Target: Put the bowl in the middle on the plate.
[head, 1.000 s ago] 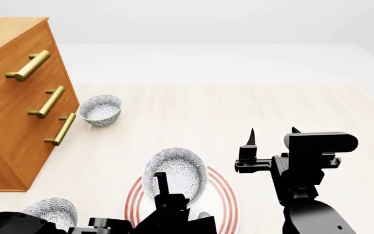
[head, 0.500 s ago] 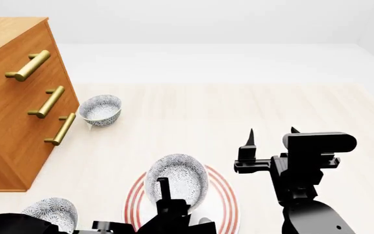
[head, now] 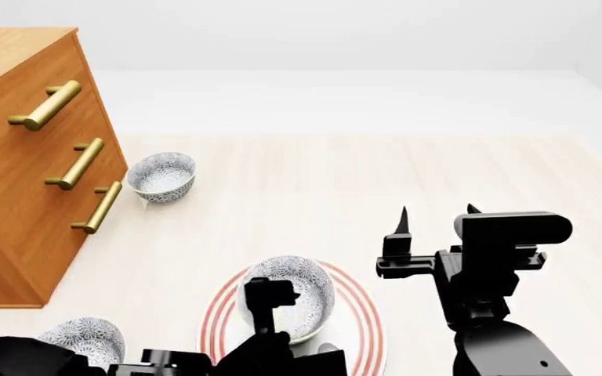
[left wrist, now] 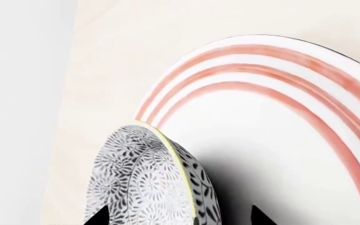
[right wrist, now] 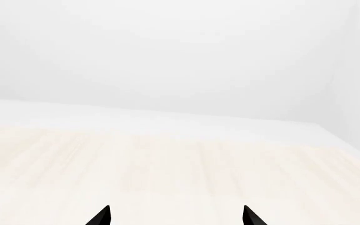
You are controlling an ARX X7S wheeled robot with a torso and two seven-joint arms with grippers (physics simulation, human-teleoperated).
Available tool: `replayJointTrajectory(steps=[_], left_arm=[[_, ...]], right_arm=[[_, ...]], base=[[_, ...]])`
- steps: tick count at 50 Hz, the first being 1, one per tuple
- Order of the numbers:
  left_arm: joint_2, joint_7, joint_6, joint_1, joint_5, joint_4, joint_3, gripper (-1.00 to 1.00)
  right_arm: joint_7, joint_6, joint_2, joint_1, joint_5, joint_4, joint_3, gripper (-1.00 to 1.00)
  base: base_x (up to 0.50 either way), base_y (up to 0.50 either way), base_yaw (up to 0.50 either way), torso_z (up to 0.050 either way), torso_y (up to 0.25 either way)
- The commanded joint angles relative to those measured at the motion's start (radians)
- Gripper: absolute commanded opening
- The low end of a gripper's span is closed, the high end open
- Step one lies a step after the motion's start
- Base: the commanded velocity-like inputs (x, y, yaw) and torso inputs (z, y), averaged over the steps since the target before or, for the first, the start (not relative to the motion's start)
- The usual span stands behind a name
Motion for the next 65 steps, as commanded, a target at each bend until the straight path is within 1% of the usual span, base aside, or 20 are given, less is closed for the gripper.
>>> replayJointTrajectory(steps=[1,8,12,15,18,26,28,31,32,35,41,45,47,49,52,53,54,56,58,65], left_arm=[[-0.03,-0.013,-0.089,-0.022,-0.099,0.133,-0.057,1.0],[-0.064,-0.098,-0.269,-0.043,-0.396,0.315,-0.271,1.0],[-0.089,-0.259,-0.333,-0.099,-0.738,0.343,-0.45,1.0],[-0.117,-0.38,-0.306,-0.167,-0.916,0.354,-0.49,1.0],[-0.142,-0.435,-0.268,-0.21,-0.996,0.37,-0.512,1.0],[-0.283,-0.332,-0.114,-0.303,-1.063,0.378,-0.722,1.0],[-0.351,-0.305,-0.018,-0.303,-1.087,0.373,-0.821,1.0],[-0.417,-0.393,0.129,-0.269,-1.162,0.303,-0.895,1.0],[-0.413,-0.413,0.15,-0.249,-1.105,0.304,-0.911,1.0],[-0.459,-0.42,0.268,-0.134,-1.102,0.337,-0.969,1.0],[-0.515,-0.456,0.424,-0.027,-1.102,0.349,-1.061,1.0],[-0.534,-0.552,0.496,0.138,-0.797,0.427,-1.116,1.0],[-0.553,-0.482,0.572,0.234,-0.808,0.439,-1.138,1.0],[-0.547,-0.523,0.632,0.377,-0.582,0.485,-1.163,1.0],[-0.564,-0.464,0.752,0.538,-0.506,0.495,-1.186,1.0],[-0.548,-0.477,0.802,0.634,-0.393,0.498,-1.191,1.0],[-0.544,-0.463,0.832,0.675,-0.366,0.492,-1.192,1.0],[-0.54,-0.461,0.85,0.706,-0.341,0.487,-1.19,1.0],[-0.514,-0.468,0.892,0.79,-0.221,0.465,-1.18,1.0],[-0.485,-0.446,0.888,0.791,-0.154,0.428,-1.151,1.0]], right_arm=[[0.004,-0.001,0.003,0.001,0.006,0.0,0.001,1.0],[0.008,-0.001,0.005,-0.002,0.008,-0.007,0.0,1.0],[0.01,-0.003,0.005,-0.001,0.008,-0.003,-0.001,1.0],[0.011,-0.003,0.005,-0.001,0.009,-0.002,-0.002,1.0],[0.013,-0.002,0.006,-0.002,0.011,-0.004,-0.001,1.0],[0.016,0.0,0.009,-0.004,0.016,-0.009,-0.001,1.0],[0.018,0.001,0.008,-0.004,0.018,-0.011,0.001,1.0],[0.018,-0.001,0.007,-0.003,0.021,-0.01,0.004,1.0],[0.018,-0.003,0.008,-0.003,0.021,-0.009,0.003,1.0],[0.018,-0.016,0.006,-0.006,0.018,-0.007,-0.003,1.0],[0.025,-0.011,0.01,-0.009,0.02,-0.028,0.0,1.0],[0.028,-0.017,0.013,-0.016,0.02,-0.044,-0.001,1.0],[0.029,-0.019,0.015,-0.02,0.021,-0.053,0.0,1.0],[0.032,-0.02,0.017,-0.023,0.022,-0.064,0.002,1.0],[0.036,-0.043,0.017,-0.035,0.021,-0.097,0.011,1.0],[0.045,-0.043,0.021,-0.045,0.017,-0.137,0.011,1.0],[0.049,-0.043,0.024,-0.051,0.013,-0.156,0.007,1.0],[0.053,-0.041,0.027,-0.057,0.011,-0.177,0.002,1.0],[0.077,-0.032,0.036,-0.081,-0.006,-0.28,-0.015,1.0],[0.111,-0.02,0.059,-0.114,-0.044,-0.429,-0.068,1.0]], base=[[0.0,0.0,0.0,0.0,0.0],[0.0,0.0,0.0,0.0,0.0],[0.0,0.0,0.0,0.0,0.0],[0.0,0.0,0.0,0.0,0.0],[0.0,0.0,0.0,0.0,0.0],[0.0,0.0,0.0,0.0,0.0],[0.0,0.0,0.0,0.0,0.0],[0.0,0.0,0.0,0.0,0.0],[0.0,0.0,0.0,0.0,0.0],[0.0,0.0,0.0,0.0,0.0],[0.0,0.0,0.0,0.0,0.0],[0.0,0.0,0.0,0.0,0.0],[0.0,0.0,0.0,0.0,0.0],[0.0,0.0,0.0,0.0,0.0],[0.0,0.0,0.0,0.0,0.0],[0.0,0.0,0.0,0.0,0.0],[0.0,0.0,0.0,0.0,0.0],[0.0,0.0,0.0,0.0,0.0],[0.0,0.0,0.0,0.0,0.0],[0.0,0.0,0.0,0.0,0.0]])
